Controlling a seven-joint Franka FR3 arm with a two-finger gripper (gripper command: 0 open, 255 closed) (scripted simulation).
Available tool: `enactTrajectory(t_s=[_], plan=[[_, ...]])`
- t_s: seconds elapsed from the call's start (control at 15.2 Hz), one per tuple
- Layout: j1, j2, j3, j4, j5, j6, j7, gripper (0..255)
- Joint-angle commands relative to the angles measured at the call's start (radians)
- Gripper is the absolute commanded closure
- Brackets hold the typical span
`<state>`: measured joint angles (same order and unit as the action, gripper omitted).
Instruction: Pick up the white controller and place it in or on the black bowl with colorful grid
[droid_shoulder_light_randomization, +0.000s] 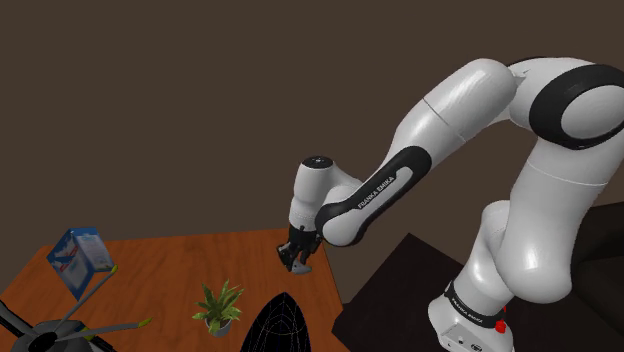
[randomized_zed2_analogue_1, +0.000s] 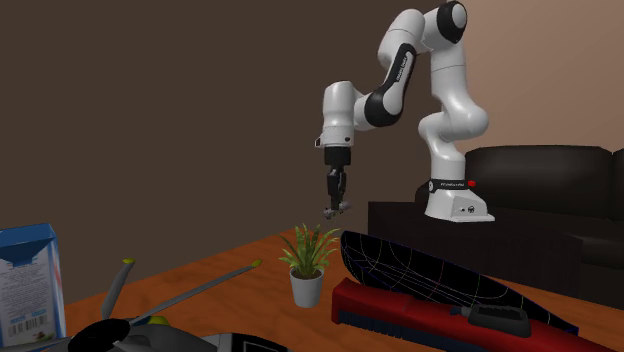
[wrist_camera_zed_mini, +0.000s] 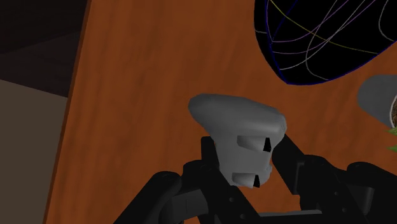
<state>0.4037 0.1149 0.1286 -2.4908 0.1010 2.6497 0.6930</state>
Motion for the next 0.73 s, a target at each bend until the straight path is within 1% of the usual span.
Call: enactTrajectory(t_s=[0.0,0.4,0.66], plan=[[0.000,-0.029,0.001,0.000,0.002,-0.029,0.002,255],[-0.001,-0.094,0.001,0.010,0.005,-0.104,0.003,255],[0.056,-0.105,0.055,0.003,-0.003,-0.101,0.120,255]])
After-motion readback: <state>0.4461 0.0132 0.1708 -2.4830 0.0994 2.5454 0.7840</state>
